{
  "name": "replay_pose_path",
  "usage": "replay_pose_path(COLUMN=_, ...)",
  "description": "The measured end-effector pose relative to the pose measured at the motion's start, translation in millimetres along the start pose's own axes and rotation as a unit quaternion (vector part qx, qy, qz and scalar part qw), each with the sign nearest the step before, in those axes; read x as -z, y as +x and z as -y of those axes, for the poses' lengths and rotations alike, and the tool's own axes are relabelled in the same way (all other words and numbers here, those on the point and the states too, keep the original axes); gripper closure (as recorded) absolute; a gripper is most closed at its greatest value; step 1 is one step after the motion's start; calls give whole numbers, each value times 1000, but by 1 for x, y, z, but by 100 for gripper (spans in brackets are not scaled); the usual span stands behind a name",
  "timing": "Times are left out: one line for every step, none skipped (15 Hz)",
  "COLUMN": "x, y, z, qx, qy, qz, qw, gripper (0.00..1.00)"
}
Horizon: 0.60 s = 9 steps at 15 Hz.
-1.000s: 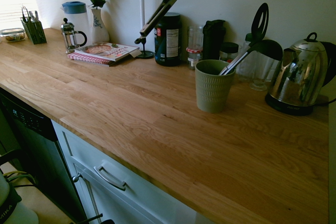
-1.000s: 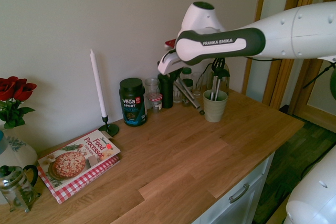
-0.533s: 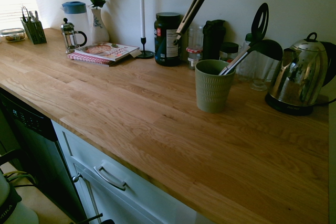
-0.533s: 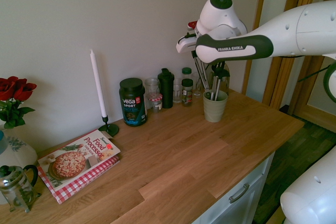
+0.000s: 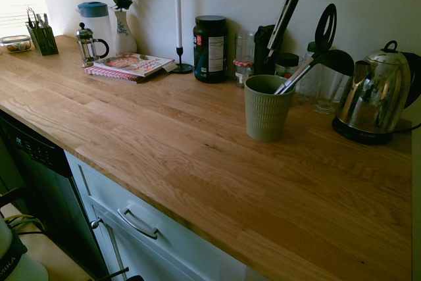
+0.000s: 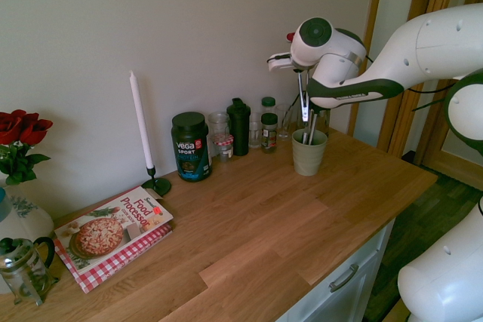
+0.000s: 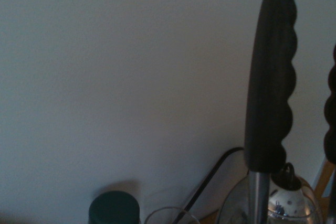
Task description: Put the tongs back in the holder
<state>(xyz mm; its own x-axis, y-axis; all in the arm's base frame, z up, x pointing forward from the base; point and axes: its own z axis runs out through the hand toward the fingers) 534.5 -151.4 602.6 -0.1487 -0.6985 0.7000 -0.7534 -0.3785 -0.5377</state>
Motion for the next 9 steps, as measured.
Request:
replay_pose_path(x=-5, y=-5, z=-4, qx=1, qy=-4, qz=0, qw=1000, gripper=100)
replay_pose_path(x=-10, y=-8, z=-8, qx=1, qy=-9, qz=0, qw=1000, gripper=100)
replay_pose_path(x=-15, y=-11, z=-13, qx=0, qy=-13, qz=1, qw=1000, gripper=100)
replay_pose_path(x=-21, y=-14, z=-17, qx=1, qy=-17, qz=2, qw=1000, gripper=100)
replay_pose_path(x=-26, y=-19, z=-21, qx=0, qy=-19, qz=5, qw=1000, gripper=100)
replay_pose_path(x=-31, y=-24, z=-24, qx=1, qy=-21, qz=10, qw=1000, gripper=100)
replay_pose_path(x=-35, y=-29, z=-27, qx=1, qy=-22, qz=14, qw=1000, gripper=100)
replay_pose_path(x=-39, y=-34, z=-31, qx=2, qy=-23, qz=17, qw=1000, gripper=100)
replay_pose_path(x=-44, y=-37, z=-35, qx=4, qy=-26, qz=18, qw=1000, gripper=100)
